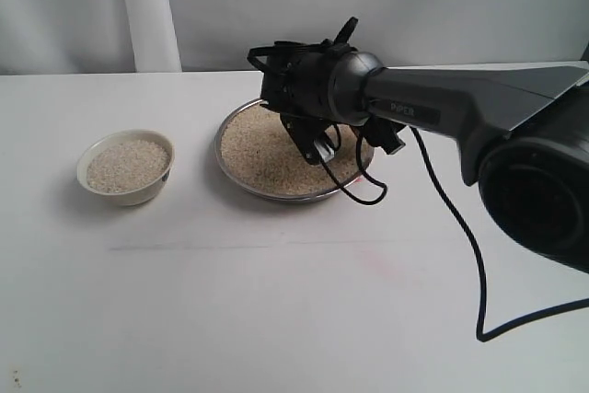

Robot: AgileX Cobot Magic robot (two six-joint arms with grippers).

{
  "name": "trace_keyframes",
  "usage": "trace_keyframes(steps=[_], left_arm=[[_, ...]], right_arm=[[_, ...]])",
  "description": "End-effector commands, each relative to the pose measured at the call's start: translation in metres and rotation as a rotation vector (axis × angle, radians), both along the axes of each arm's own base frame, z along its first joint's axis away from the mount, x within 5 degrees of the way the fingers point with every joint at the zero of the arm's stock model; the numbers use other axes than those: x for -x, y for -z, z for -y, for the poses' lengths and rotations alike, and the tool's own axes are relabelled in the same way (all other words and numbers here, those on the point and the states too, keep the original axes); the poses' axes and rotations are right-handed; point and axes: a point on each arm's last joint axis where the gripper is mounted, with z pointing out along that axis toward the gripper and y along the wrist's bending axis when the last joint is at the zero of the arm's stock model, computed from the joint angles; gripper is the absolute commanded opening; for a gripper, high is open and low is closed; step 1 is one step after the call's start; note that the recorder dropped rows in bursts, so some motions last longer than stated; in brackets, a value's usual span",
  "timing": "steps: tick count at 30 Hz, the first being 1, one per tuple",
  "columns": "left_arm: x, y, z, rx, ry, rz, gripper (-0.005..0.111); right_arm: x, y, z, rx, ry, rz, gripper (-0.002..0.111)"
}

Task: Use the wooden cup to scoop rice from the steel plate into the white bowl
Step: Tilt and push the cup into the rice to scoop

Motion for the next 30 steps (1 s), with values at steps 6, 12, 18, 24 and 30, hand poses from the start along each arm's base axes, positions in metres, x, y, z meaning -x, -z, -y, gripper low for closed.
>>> trace_keyframes(steps=[6,12,18,24,30], left_arm=[[0.000,0.000,0.000,0.007,0.005,0.002,0.000],[0.000,0.000,0.000,0.007,0.005,0.002,0.000],[0.000,0.000,0.000,0.007,0.005,0.002,0.000],[0.000,0.000,0.000,0.007,0.005,0.002,0.000],[0.000,0.000,0.000,0.007,0.005,0.002,0.000]], right_arm=[[0.001,0.004,-0.004,-0.015,-0.019,-0.001,0.000],[0.003,0.034,-0.011,0.029,-0.034,-0.034,0.000],[0.002,0.047,-0.015,0.004,-0.052,-0.038,0.000],[0.003,0.053,-0.019,-0.080,-0.050,-0.062,0.000],[0.005,0.058,-0.024,-0.162,-0.054,-0.084,0.000]])
